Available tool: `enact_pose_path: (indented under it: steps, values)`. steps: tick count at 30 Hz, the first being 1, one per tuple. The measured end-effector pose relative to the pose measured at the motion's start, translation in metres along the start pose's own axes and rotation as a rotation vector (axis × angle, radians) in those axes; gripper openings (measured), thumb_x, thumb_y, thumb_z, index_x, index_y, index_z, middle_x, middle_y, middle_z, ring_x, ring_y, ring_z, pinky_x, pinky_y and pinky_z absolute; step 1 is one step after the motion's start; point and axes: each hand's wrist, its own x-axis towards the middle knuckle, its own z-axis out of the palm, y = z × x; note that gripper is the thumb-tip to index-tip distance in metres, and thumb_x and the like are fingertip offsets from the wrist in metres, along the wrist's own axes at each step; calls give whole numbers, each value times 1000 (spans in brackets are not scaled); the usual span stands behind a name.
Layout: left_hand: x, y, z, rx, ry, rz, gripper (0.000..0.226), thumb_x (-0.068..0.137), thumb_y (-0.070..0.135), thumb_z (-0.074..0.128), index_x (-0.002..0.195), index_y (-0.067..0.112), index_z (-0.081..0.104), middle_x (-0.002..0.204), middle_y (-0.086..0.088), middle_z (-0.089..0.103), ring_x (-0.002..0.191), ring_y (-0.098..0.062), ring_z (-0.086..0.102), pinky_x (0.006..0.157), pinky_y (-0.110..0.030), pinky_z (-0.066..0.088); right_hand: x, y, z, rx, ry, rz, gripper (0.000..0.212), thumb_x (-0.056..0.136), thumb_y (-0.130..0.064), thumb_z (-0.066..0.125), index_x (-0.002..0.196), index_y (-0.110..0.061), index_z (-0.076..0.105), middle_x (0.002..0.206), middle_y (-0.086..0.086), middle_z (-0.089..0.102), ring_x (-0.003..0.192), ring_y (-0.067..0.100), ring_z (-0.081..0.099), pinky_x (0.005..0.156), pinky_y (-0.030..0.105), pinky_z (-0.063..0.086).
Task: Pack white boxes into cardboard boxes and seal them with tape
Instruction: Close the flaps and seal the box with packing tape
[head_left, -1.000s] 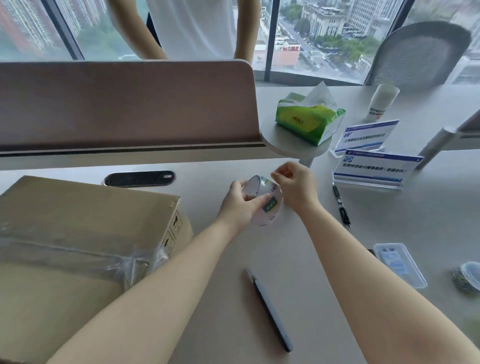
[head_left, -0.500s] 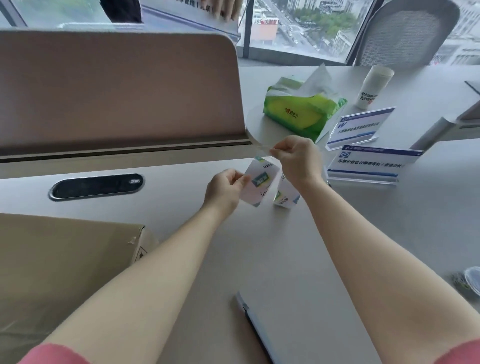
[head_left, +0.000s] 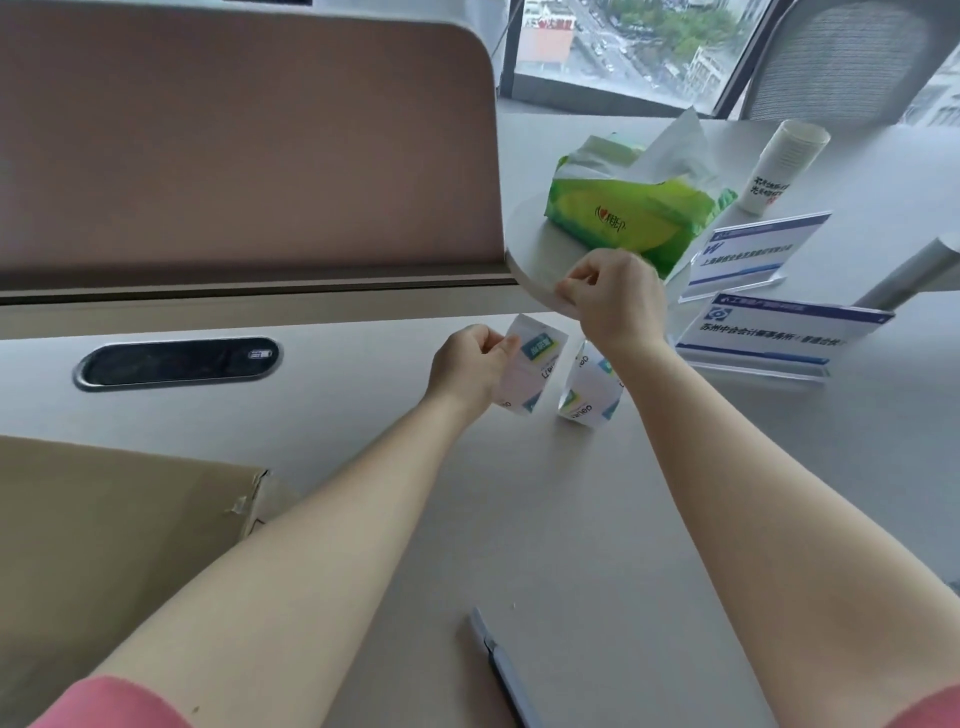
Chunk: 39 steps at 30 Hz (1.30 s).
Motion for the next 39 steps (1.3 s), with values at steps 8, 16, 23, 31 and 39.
enact_pose_path:
  steps: [8,16,23,31,39]
  values:
    - [-4,-3,-1,-9,-73,-67,18,94,21,50,80,10,55,97,-13,60,86,-22,48,76,-29,37,-6,-6,-5,30,43,54,42,86,-9,56,124,-5,40,111,17,59,107,31,52,83,35,40]
    - [-17,1,-6,76,-159,-84,27,92,8,45,71,22,51,84,-5,53,87,-23,45,71,-28,36,-28,-4,-23,4,70,-46,41,85,9,38,124,0,50,125,18,51,114,33,47,89,32,37]
    - [-69,20,-49,-31,-87,-40,8,95,13,46,99,13,53,100,-5,55,81,-16,53,63,-22,37,-73,-33,-35,145,-51,-34,32,89,-1,44,118,-4,56,126,14,52,115,28,50,91,28,36]
    - [-165,2,-123,-96,207,45,18,96,5,43,106,5,57,81,0,58,67,-4,53,55,-6,42,-158,-87,-13,331,-414,-61,26,91,-14,51,111,-1,61,96,11,61,89,19,51,69,25,40]
    - [-237,-40,-165,286,335,43,30,93,13,52,123,7,55,127,-5,58,118,-16,51,89,-19,35,-240,-110,18,503,-804,112,22,95,-30,48,93,-9,54,76,1,58,65,13,54,64,26,44]
